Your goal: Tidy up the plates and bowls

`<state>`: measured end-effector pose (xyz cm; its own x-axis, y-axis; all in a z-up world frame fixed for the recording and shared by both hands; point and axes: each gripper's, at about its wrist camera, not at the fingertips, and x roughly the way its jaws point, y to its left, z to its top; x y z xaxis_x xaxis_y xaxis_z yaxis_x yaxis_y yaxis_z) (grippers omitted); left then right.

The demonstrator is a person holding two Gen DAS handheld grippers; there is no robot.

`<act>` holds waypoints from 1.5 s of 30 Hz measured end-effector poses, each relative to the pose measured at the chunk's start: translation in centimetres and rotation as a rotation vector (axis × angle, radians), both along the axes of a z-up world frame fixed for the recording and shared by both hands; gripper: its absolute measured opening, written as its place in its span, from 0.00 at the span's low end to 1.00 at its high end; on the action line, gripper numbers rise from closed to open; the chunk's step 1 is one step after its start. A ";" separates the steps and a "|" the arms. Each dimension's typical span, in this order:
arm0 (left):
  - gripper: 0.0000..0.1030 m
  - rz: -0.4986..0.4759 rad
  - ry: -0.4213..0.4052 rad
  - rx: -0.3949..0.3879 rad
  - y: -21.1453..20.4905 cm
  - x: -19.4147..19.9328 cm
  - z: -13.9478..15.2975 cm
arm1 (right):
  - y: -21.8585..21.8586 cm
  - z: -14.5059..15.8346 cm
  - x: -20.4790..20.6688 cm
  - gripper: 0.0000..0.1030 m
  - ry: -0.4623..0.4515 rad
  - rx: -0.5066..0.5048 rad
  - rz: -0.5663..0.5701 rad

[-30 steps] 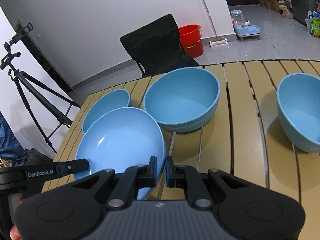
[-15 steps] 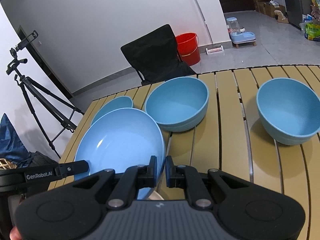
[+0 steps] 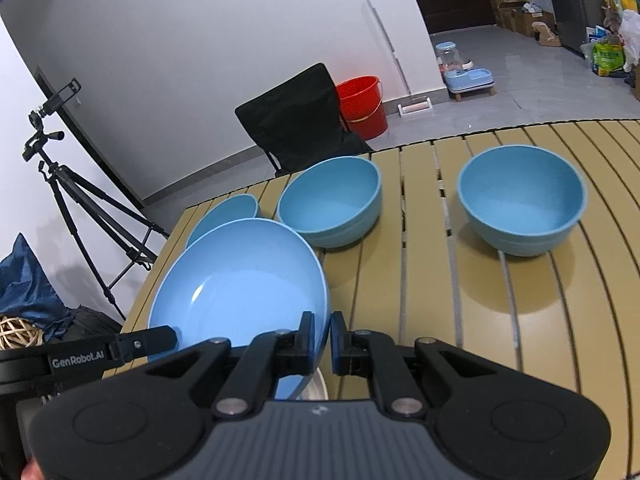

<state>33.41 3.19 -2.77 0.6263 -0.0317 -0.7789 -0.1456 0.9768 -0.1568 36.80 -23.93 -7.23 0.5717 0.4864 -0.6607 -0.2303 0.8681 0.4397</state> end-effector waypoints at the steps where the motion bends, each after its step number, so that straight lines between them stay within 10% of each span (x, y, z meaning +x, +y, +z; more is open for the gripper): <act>1: 0.06 -0.003 -0.002 -0.001 -0.4 -0.3 0.1 | -0.4 0.2 -0.3 0.07 -0.002 0.001 -0.004; 45: 0.06 -0.027 0.005 -0.047 -5.1 -9.5 -0.6 | -5.5 1.0 -10.1 0.06 -0.015 -0.039 -0.056</act>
